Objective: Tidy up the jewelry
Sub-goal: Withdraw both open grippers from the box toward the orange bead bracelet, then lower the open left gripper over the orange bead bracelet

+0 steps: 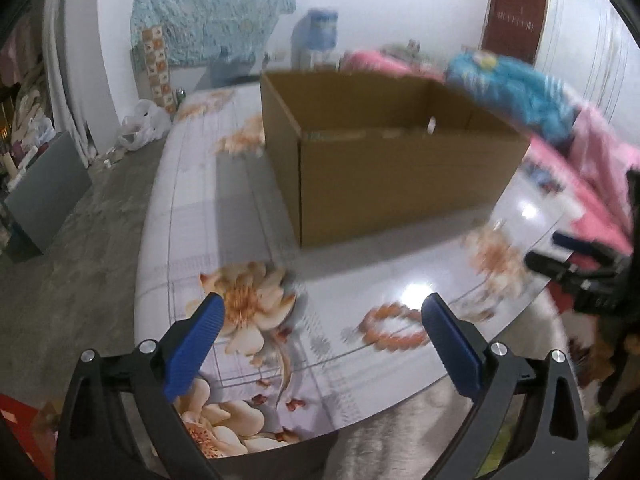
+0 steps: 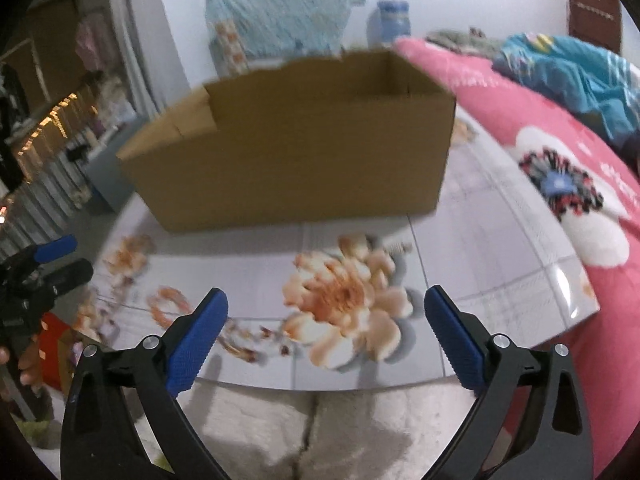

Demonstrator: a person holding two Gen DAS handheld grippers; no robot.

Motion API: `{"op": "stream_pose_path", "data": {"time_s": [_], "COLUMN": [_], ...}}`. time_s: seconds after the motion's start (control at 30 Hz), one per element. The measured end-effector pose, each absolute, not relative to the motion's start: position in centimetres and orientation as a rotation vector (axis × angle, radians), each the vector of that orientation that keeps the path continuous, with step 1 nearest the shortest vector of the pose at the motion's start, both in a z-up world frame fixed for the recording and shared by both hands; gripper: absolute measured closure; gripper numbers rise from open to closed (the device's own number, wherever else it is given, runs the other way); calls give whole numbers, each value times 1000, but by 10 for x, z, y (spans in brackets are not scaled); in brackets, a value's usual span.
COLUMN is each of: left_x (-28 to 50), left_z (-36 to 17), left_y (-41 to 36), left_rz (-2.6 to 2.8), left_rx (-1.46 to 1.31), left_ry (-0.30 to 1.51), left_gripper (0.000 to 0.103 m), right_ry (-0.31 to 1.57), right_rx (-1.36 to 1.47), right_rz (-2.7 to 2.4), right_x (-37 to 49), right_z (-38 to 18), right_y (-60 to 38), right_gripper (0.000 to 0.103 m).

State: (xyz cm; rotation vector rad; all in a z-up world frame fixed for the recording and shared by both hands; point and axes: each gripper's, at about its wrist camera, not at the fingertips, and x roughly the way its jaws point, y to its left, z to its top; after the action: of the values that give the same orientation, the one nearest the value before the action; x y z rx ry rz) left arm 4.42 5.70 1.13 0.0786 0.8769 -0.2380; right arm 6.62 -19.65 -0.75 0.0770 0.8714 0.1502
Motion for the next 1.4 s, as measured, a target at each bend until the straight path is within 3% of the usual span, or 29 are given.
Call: {"op": "stream_pose_path", "data": {"time_s": [0.4,0.93,1.4], "left_x": [78,63,102], "left_z": [-14,-18,-45], "left_y": [48,14,1], "left_rz": [-245,-313,-287], "left_rx": [89,199,178], "left_ry": [946,998,1075], "left_gripper": [6,6,5], "right_ry": [1030,1017,1021], "right_rx": [-51,-48,-51], "right_rz": [54,70,73], "right_x": [95,102,107], "right_z": [-42,-35,-31], "right_y": [-175,-177,-179], "right_gripper": [8,8,8]}}
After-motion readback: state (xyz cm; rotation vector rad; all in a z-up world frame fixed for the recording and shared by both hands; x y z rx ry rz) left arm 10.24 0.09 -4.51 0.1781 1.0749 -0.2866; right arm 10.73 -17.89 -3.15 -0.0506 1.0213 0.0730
